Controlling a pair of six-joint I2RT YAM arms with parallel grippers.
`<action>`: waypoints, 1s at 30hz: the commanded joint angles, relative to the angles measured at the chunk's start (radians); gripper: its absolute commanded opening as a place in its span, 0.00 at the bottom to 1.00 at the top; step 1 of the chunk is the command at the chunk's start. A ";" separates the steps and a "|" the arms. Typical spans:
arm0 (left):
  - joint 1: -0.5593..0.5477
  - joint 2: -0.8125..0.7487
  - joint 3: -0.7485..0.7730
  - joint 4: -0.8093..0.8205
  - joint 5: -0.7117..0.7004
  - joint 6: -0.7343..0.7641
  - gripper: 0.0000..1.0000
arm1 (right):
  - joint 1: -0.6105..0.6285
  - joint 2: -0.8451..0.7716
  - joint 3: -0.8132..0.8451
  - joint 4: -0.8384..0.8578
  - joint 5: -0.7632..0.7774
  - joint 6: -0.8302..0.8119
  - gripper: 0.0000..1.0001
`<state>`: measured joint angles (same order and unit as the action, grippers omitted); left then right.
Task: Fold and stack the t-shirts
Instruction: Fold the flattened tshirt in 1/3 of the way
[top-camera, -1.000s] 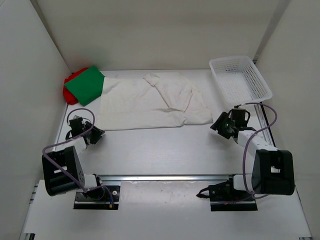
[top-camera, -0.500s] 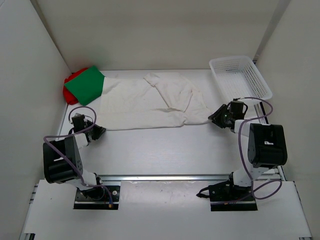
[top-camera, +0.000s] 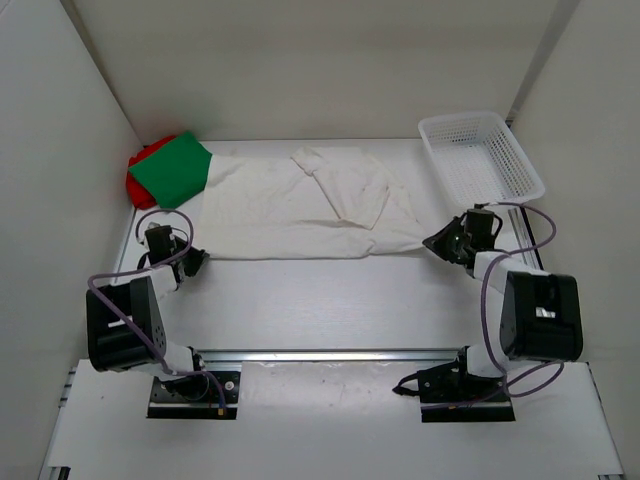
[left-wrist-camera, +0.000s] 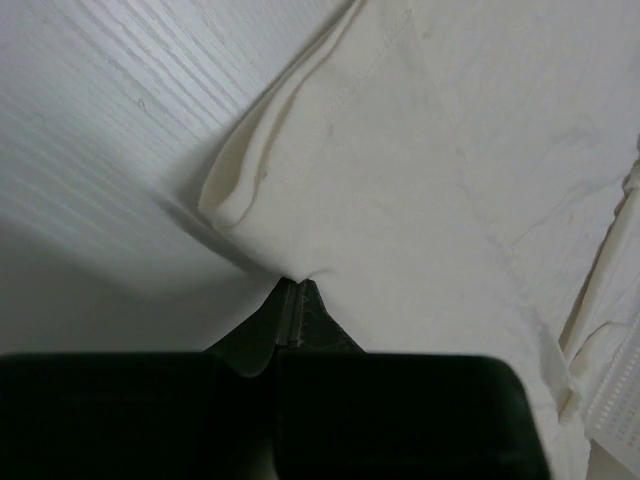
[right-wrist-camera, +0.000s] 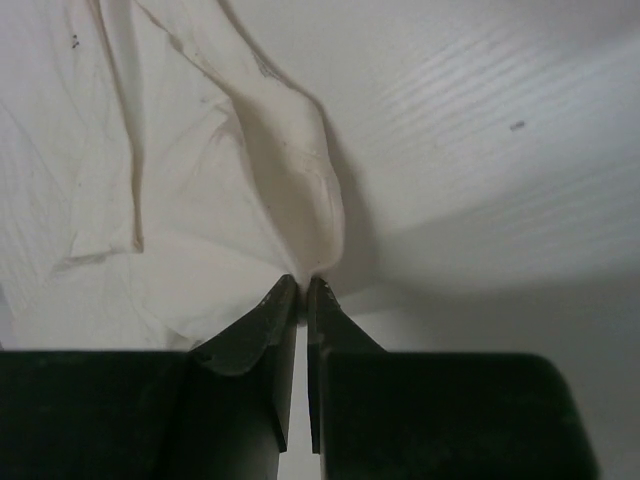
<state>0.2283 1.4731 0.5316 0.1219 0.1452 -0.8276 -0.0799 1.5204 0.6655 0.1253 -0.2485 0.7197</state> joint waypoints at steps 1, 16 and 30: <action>0.016 -0.108 -0.033 -0.028 -0.030 0.018 0.00 | -0.024 -0.118 -0.090 -0.030 0.038 0.030 0.01; 0.099 -0.747 -0.251 -0.465 0.013 0.186 0.00 | -0.132 -0.799 -0.411 -0.434 -0.060 0.050 0.00; 0.059 -0.800 -0.153 -0.497 0.059 0.159 0.70 | -0.040 -0.807 -0.161 -0.543 0.005 -0.146 0.42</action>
<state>0.3023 0.6579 0.2722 -0.4419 0.2089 -0.6922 -0.1513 0.6968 0.4236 -0.4862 -0.1921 0.6624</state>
